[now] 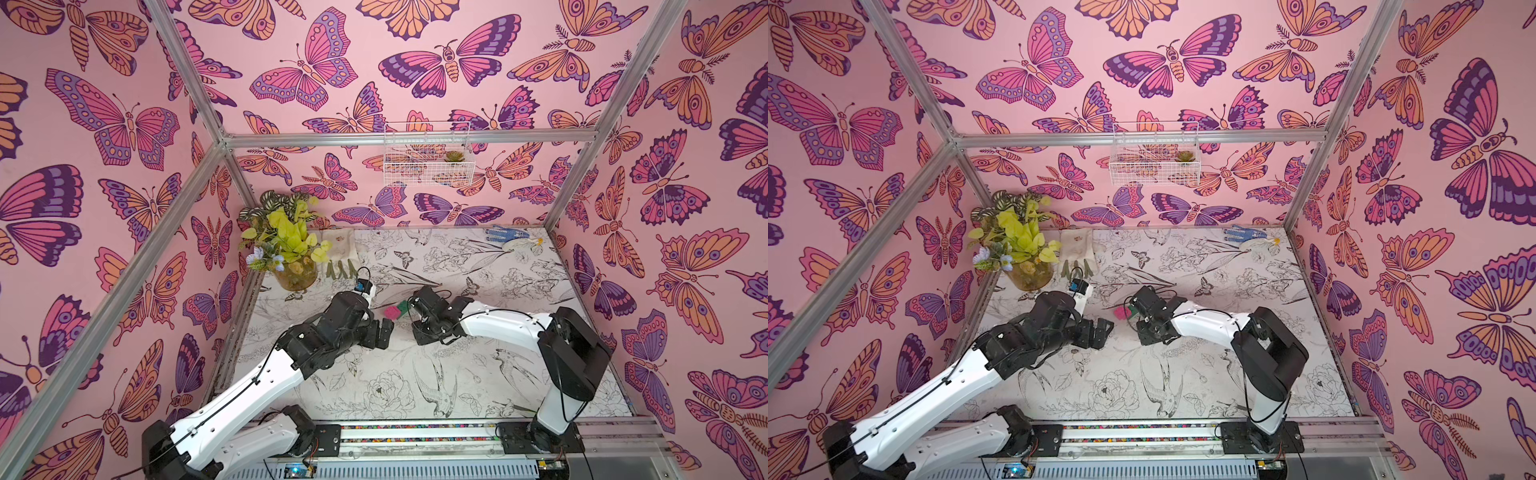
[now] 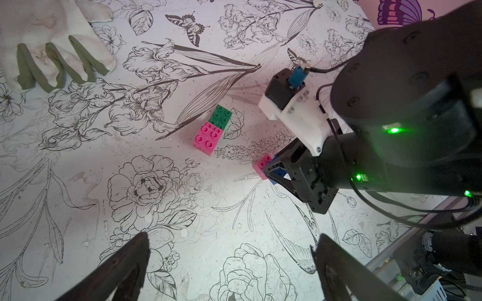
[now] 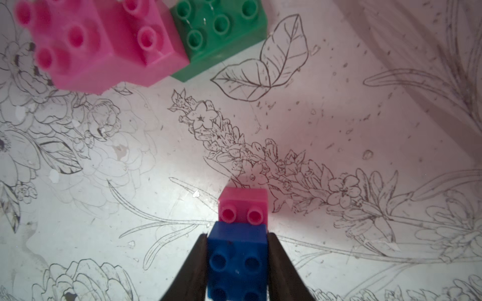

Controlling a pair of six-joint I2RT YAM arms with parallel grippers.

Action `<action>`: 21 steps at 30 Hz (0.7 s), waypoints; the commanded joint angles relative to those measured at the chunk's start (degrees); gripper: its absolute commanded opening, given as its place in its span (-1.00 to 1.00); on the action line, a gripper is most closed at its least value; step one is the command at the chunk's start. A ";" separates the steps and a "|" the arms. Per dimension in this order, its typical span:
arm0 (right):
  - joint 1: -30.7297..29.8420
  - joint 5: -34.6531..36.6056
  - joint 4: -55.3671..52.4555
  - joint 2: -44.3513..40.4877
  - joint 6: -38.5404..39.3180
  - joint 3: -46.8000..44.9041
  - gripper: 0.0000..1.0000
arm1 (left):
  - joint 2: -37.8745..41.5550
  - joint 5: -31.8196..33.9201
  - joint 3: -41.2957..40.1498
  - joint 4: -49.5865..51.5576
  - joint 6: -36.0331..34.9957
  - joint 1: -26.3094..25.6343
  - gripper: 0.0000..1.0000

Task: Assemble the letter v with lego
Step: Assemble the lego brick with the lego brick.

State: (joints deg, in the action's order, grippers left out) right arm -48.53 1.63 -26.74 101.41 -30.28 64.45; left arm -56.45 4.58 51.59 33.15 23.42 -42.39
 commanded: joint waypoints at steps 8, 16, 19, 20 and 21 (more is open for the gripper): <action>-2.42 3.10 -9.66 6.66 -2.39 -0.31 -0.60 | 1.98 1.31 0.98 1.75 0.13 0.29 1.00; -4.62 5.65 -13.96 7.88 -6.86 1.07 -0.60 | 2.89 1.40 0.74 1.84 0.05 0.29 1.00; -4.56 2.41 -9.76 6.52 -8.48 -1.64 -0.60 | 2.87 1.40 0.74 1.85 -0.11 0.29 1.00; -4.55 2.03 -9.26 6.29 -9.09 -1.96 -0.60 | 2.86 1.50 0.86 1.85 -0.13 0.29 1.00; -4.55 1.88 -9.13 6.08 -9.63 -2.08 -0.60 | 2.81 1.50 0.88 1.81 -0.21 0.29 1.00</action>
State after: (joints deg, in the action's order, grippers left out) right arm -52.42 9.15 -30.00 103.33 -36.80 67.22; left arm -54.26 4.82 51.62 33.52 23.42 -42.39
